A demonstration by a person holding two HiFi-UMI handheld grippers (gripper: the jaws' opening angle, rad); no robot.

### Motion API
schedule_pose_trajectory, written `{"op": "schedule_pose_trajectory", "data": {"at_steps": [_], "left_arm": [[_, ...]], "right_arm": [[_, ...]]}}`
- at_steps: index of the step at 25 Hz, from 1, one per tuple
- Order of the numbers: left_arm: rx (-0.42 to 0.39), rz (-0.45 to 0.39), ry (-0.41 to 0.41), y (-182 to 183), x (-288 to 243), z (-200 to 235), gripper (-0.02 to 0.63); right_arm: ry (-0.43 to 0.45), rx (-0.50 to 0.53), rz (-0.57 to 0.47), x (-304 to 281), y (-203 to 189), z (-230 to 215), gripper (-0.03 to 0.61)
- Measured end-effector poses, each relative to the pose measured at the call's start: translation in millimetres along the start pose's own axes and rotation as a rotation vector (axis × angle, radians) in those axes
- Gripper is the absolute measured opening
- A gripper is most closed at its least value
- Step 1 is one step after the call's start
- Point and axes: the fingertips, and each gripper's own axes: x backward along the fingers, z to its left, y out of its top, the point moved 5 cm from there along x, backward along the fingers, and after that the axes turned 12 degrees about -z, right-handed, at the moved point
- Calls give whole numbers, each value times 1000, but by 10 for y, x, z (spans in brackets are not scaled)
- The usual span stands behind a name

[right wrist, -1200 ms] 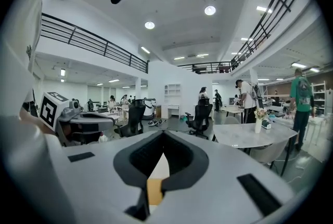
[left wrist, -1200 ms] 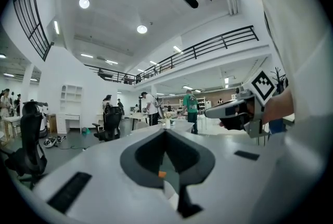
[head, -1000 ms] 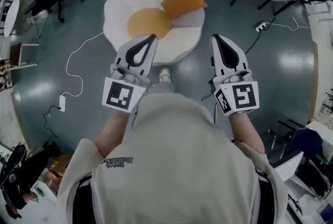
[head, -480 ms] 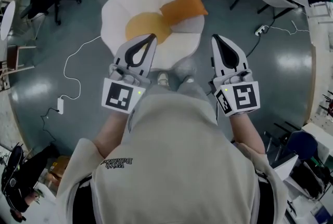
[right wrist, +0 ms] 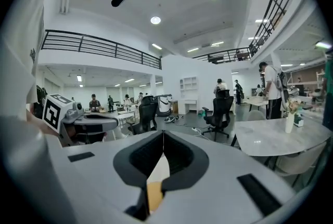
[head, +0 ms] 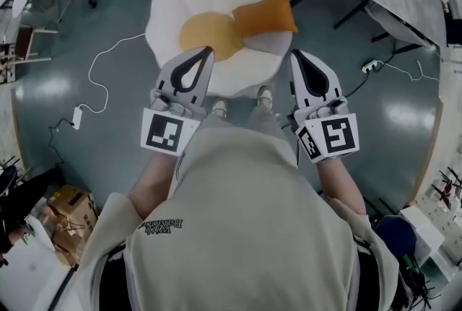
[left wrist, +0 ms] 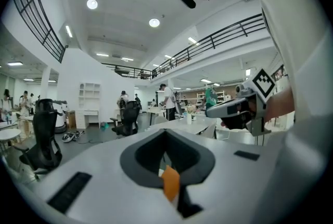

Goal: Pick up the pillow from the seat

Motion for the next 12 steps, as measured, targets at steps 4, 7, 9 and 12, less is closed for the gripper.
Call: {"op": "schedule_pose_trajectory", "data": {"at_steps": [4,7,9,12], "left_arm": [[1,13,104,-4,-123,-27,9],[4,15,130,-24,-206,-84,9],[2,20,133,-47,-268,-120,9],[-20,16,139,-106,-385,-120,9]], "right_arm": [[78,38,29,-131,-43,-260,10],[117,30,50,-196,-101,-381,11],[132,37,75,-242,-166,-466,11],[138,63,124,-342,-320,-616,29]]}}
